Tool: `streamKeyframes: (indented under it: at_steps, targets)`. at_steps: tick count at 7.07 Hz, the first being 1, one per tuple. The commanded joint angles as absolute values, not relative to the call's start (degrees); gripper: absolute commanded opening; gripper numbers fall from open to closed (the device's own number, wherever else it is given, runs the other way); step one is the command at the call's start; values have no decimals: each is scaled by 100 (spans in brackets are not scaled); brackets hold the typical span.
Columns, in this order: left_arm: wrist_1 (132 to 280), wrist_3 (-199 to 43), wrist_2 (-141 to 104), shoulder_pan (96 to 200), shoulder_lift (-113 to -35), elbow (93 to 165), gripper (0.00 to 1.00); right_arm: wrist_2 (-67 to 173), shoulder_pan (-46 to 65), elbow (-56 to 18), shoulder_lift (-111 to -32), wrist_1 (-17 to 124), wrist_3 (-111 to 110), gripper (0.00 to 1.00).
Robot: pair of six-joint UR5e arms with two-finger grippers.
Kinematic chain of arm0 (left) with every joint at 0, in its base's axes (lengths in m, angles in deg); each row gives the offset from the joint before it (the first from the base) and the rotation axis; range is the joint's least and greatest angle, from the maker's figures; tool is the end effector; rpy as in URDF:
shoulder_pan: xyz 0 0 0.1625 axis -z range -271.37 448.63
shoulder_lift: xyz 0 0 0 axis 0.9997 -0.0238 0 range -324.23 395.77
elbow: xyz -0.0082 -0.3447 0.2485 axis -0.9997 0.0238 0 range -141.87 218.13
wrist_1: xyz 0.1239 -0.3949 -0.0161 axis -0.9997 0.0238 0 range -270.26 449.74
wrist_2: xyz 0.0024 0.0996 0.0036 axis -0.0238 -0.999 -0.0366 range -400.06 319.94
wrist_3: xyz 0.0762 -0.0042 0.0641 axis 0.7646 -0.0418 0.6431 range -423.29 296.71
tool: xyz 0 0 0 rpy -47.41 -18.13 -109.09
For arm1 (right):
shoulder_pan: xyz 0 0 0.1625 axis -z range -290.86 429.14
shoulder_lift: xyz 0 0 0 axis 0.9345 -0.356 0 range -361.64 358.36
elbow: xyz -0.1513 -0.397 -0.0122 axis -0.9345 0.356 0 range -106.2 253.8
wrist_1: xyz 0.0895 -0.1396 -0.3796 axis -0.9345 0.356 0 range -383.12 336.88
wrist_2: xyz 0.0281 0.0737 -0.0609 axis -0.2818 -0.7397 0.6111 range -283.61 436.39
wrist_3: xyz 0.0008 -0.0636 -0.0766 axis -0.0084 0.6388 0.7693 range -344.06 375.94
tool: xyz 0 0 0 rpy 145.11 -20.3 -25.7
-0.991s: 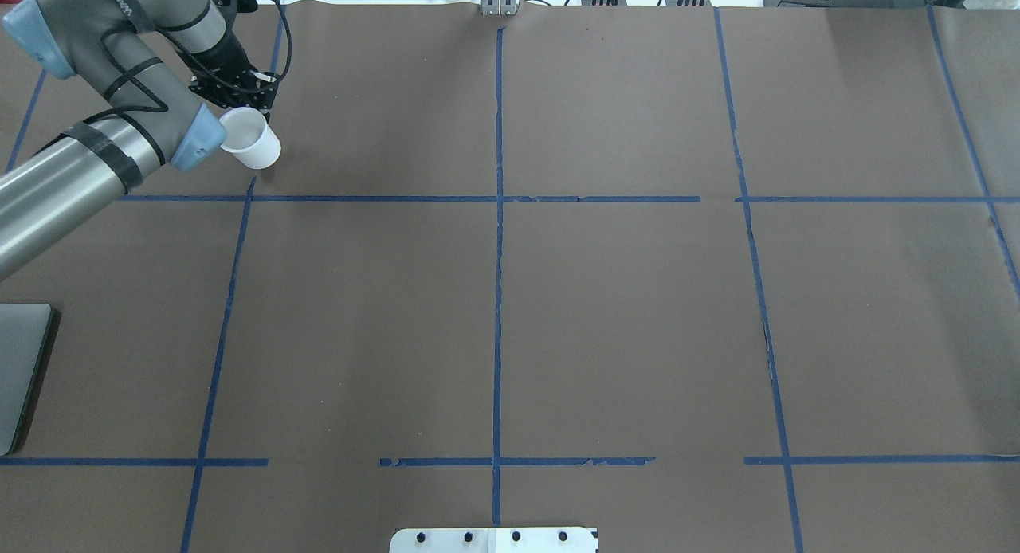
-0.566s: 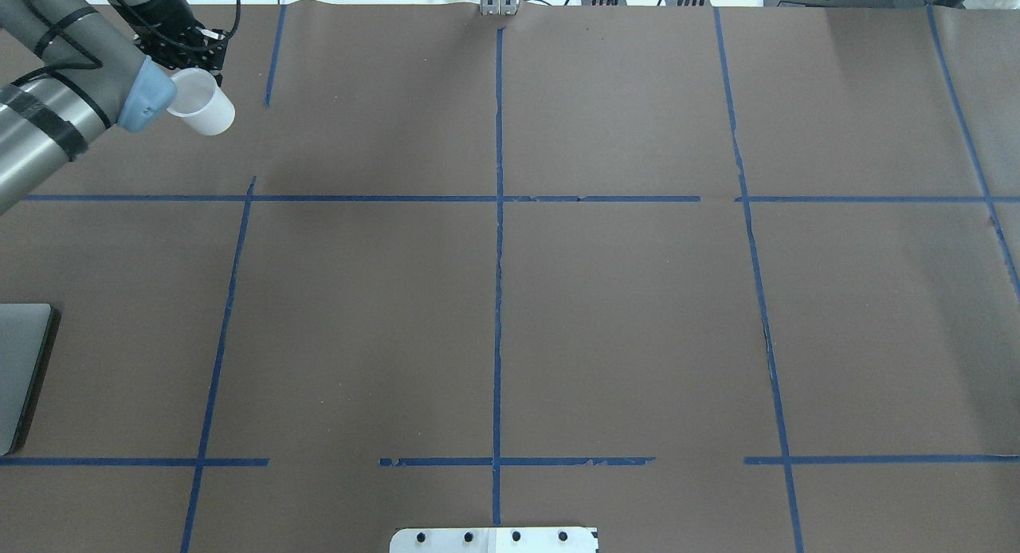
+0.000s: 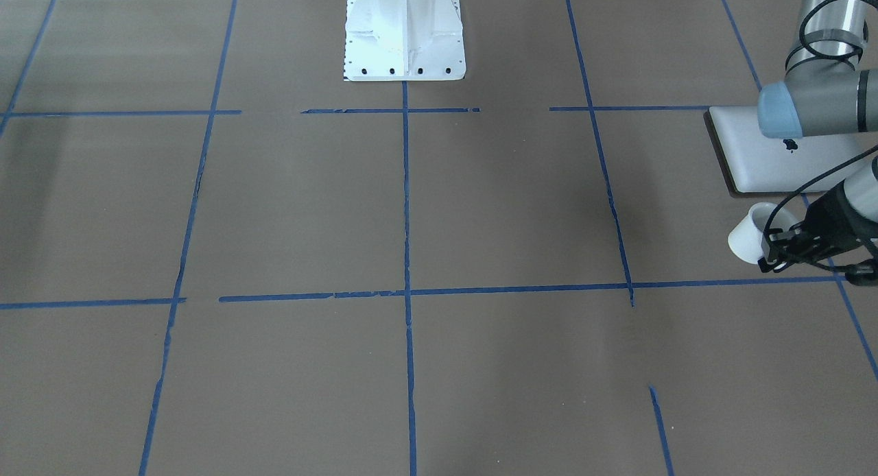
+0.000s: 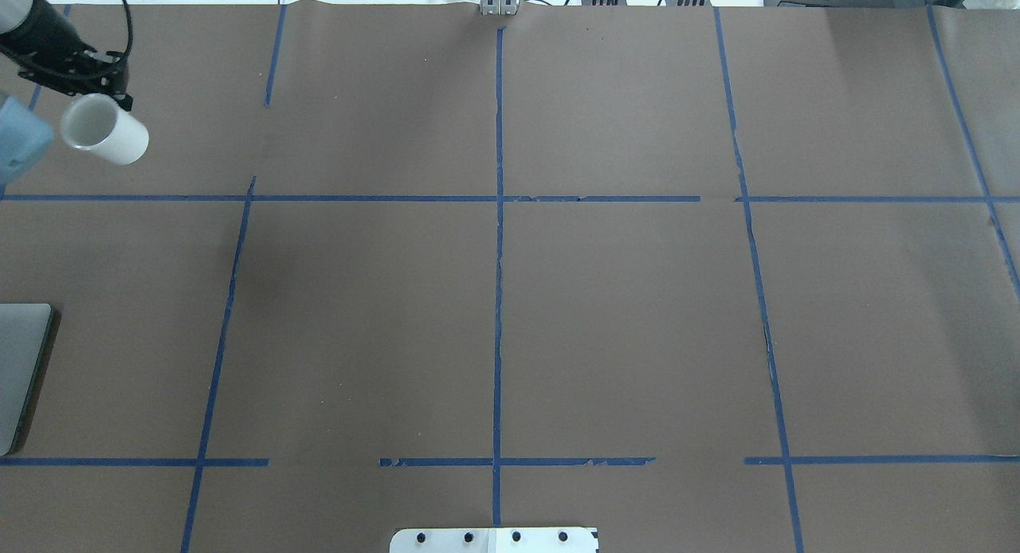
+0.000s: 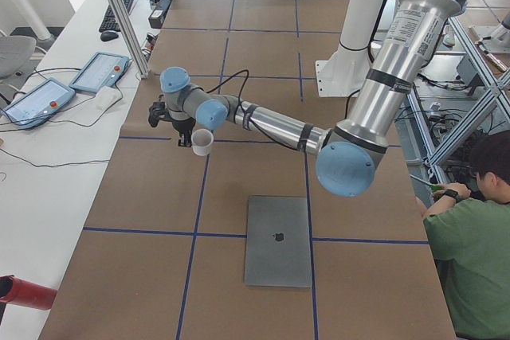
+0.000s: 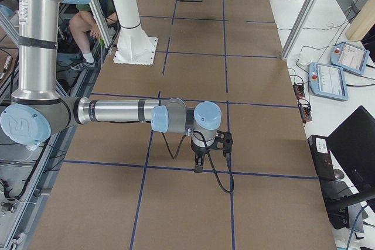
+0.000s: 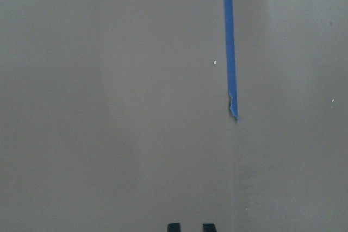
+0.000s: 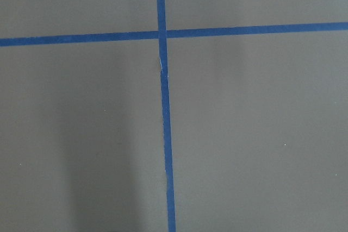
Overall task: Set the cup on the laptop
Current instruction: 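Lift the cup with the left gripper and carry it toward the laptop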
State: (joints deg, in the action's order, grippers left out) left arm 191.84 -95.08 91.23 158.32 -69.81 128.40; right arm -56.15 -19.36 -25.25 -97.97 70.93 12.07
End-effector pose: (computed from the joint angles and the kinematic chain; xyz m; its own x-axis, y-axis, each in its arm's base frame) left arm 0.1501 -0.5998 0.4841 0.6693 0.0318 -0.7424 0.0541 0.9944 0.0913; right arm 0.0544 -0.4444 0.6419 0.7370 0.0639 0.6729 -0.0238 0.9974 -0.0687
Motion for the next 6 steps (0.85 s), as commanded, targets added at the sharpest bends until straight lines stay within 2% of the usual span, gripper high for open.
streamKeyframes:
  at_steps: [1,4,6]
  targets:
    - [19265,-8705,9134,16148,-5604,13541,0,-5615,-1936,-2525,-9797,7093,1207,100]
    - [20788,-8631,9108,16158,-3951,13500,0,-5615,-1936,-2525,-9797,7093,1207,100]
    - [21425,-9433,9055,16158,-3613,13332,0,-5615,-1936,-2525,-9797,7093,1207,100]
